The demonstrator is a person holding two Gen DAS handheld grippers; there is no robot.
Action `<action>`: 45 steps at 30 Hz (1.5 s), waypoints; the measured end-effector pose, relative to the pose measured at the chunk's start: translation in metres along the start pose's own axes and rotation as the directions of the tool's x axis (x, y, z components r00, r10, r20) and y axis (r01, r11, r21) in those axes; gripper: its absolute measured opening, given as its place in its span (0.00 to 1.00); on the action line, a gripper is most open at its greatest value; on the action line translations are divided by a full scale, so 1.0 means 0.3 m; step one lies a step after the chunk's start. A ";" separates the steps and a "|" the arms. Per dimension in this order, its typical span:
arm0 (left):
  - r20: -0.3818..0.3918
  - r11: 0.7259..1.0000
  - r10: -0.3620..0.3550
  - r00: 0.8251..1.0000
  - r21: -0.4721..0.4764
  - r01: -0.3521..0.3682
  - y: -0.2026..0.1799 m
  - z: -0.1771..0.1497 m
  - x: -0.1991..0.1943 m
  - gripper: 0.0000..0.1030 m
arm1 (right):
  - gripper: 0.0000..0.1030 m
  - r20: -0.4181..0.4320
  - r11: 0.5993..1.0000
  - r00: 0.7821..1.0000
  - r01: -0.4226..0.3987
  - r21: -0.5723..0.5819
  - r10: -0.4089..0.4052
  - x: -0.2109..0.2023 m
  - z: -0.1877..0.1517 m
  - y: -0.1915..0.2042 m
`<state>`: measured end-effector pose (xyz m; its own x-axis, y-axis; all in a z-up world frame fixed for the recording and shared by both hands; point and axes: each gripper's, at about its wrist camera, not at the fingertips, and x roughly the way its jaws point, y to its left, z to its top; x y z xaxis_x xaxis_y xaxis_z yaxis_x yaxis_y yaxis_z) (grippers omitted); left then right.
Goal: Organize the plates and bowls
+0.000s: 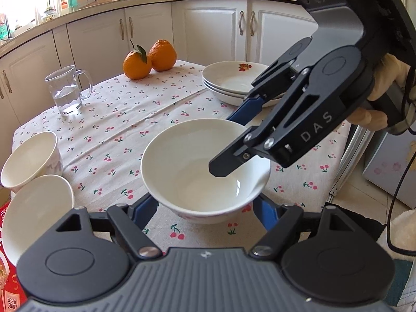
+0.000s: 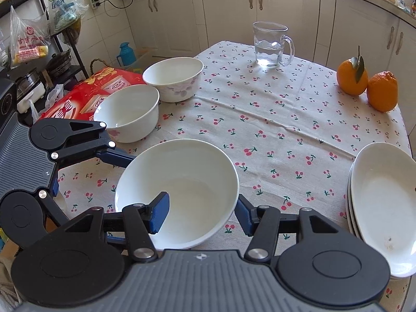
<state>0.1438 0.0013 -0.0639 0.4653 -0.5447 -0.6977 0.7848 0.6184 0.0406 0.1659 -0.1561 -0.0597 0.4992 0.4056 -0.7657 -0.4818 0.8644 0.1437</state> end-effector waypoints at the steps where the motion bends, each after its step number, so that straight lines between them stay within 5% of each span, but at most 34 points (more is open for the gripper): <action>1: 0.002 1.000 0.000 1.000 0.002 0.000 -0.001 0.002 0.001 0.78 | 0.59 0.000 1.000 1.000 0.001 0.003 -0.001 0.000 -0.002 -0.004; 17: -0.001 1.000 -0.012 1.000 -0.019 0.012 0.001 0.008 0.039 0.78 | 0.64 -0.002 1.000 1.000 0.000 0.026 0.000 0.021 -0.014 -0.036; 20: -0.001 1.000 -0.006 1.000 -0.011 0.006 -0.006 0.008 0.038 0.78 | 0.71 0.000 1.000 1.000 -0.009 0.027 0.009 0.023 -0.016 -0.033; 22: -0.004 1.000 -0.006 1.000 -0.005 0.005 -0.012 0.005 0.035 0.79 | 0.88 0.008 1.000 1.000 -0.018 0.021 0.018 0.022 -0.017 -0.024; 26: 0.011 1.000 -0.005 1.000 -0.017 0.005 -0.010 -0.003 0.012 0.84 | 1.00 0.028 1.000 1.000 -0.006 -0.018 0.006 0.010 -0.016 0.007; 45: 0.064 0.991 0.086 0.994 -0.105 -0.079 0.028 -0.092 -0.171 0.88 | 1.00 0.095 0.997 0.993 0.076 -0.022 -0.073 -0.045 0.014 0.071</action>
<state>0.1153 0.0501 -0.0477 0.5567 -0.5246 -0.6441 0.6981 0.7157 0.0204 0.1520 -0.1420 -0.0437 0.5995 0.3674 -0.7111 -0.4580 0.8861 0.0717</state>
